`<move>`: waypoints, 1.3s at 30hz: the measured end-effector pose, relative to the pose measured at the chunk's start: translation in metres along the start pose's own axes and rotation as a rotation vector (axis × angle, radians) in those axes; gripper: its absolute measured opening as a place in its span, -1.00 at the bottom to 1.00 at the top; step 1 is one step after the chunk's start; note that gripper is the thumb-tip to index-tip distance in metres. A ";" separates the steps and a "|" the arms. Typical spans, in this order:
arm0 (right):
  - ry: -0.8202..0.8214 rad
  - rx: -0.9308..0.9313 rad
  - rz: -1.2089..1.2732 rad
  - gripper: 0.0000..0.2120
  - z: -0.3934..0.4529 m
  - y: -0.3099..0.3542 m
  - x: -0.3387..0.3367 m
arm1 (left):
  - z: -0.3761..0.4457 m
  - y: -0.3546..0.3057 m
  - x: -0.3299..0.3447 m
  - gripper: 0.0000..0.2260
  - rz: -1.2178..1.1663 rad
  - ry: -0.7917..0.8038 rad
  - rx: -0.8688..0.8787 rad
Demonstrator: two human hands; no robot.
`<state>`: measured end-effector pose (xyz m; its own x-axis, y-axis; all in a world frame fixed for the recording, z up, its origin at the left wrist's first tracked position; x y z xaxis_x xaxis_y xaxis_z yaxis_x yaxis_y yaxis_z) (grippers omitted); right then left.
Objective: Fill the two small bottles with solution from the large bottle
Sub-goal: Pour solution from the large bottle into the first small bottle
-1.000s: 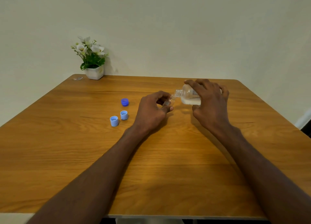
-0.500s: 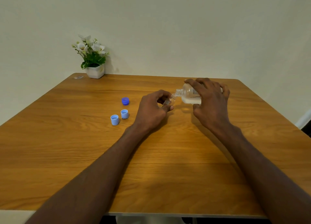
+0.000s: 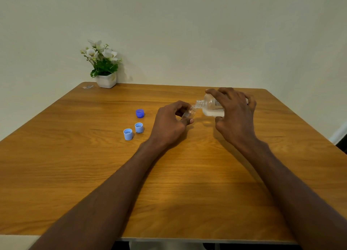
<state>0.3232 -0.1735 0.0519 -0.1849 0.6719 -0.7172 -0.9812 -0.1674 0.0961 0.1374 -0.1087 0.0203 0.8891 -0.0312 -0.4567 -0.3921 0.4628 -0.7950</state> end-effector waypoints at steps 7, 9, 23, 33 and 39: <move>-0.006 -0.003 0.005 -0.15 0.000 0.000 0.000 | 0.000 0.000 0.000 -0.68 -0.005 0.005 0.004; -0.005 -0.006 0.003 -0.15 0.000 0.000 0.000 | 0.000 0.000 0.000 -0.68 -0.002 0.004 0.007; 0.000 -0.002 -0.007 -0.15 0.000 -0.001 0.001 | 0.000 0.000 0.000 -0.69 -0.008 -0.005 0.019; 0.006 0.002 -0.002 -0.15 0.000 -0.002 0.001 | 0.000 0.000 0.000 -0.67 -0.001 0.007 0.019; 0.006 -0.005 -0.004 -0.14 0.001 -0.002 0.000 | 0.000 0.000 0.000 -0.66 -0.004 0.007 0.017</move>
<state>0.3252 -0.1724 0.0519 -0.1803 0.6683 -0.7217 -0.9817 -0.1681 0.0896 0.1379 -0.1086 0.0206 0.8889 -0.0386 -0.4566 -0.3850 0.4773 -0.7899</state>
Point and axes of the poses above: each hand's wrist, its own z-axis towards the middle knuckle, its own x-axis out of the palm, y = z × x, the point moved 3 cm from there along z, towards the middle knuckle, and after that the axes turned 7 degrees about -x, right-handed, at the moved point
